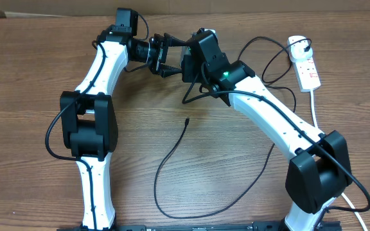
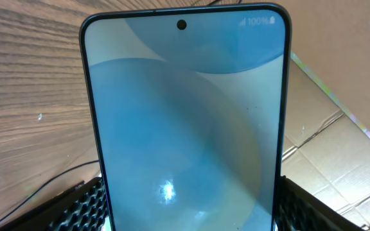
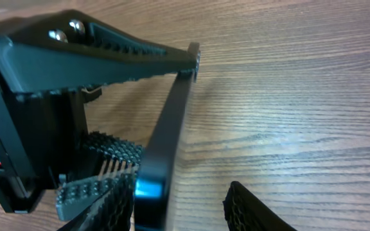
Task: Plug charger to phone and switch on socket
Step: 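Close the right gripper on the phone's edge beside the left gripper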
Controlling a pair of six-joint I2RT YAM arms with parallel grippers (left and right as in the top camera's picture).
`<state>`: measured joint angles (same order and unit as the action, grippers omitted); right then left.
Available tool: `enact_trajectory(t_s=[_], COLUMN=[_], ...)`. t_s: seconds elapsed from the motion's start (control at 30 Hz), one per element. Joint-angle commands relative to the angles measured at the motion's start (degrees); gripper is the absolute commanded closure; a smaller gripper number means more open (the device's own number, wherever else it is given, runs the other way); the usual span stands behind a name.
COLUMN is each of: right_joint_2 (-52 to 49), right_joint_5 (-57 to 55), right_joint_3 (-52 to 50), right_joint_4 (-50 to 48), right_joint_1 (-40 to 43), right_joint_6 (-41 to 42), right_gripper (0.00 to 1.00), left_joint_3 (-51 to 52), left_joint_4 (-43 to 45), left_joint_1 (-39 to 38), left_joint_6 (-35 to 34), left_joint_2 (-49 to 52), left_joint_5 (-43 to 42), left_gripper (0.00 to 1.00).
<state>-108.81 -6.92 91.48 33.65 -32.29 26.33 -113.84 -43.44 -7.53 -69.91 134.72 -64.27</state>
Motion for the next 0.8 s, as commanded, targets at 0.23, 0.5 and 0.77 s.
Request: enact_trajectory(t_s=[0.23, 0.5, 0.77], right_joint_2=[-1.3, -1.8, -1.9], right_joint_5=[-0.7, -0.7, -0.8], right_joint_3=[0.7, 0.7, 0.7], right_joint_4=[-1.3, -2.1, -2.1], right_joint_1=[-0.2, -0.2, -0.2], right_joint_6=[0.7, 0.7, 0.7], right_gripper=[0.56, 0.61, 0.67], left_joint_3=[-1.8, -1.8, -1.8], left_joint_4=[0.2, 0.2, 0.2], left_joint_1=[-0.7, -1.2, -1.2], left_joint_6=[1.8, 2.1, 2.3], left_joint_2=[0.1, 0.1, 0.1], left_joint_5=[-0.7, 0.0, 0.0], left_gripper=[0.30, 0.30, 0.30])
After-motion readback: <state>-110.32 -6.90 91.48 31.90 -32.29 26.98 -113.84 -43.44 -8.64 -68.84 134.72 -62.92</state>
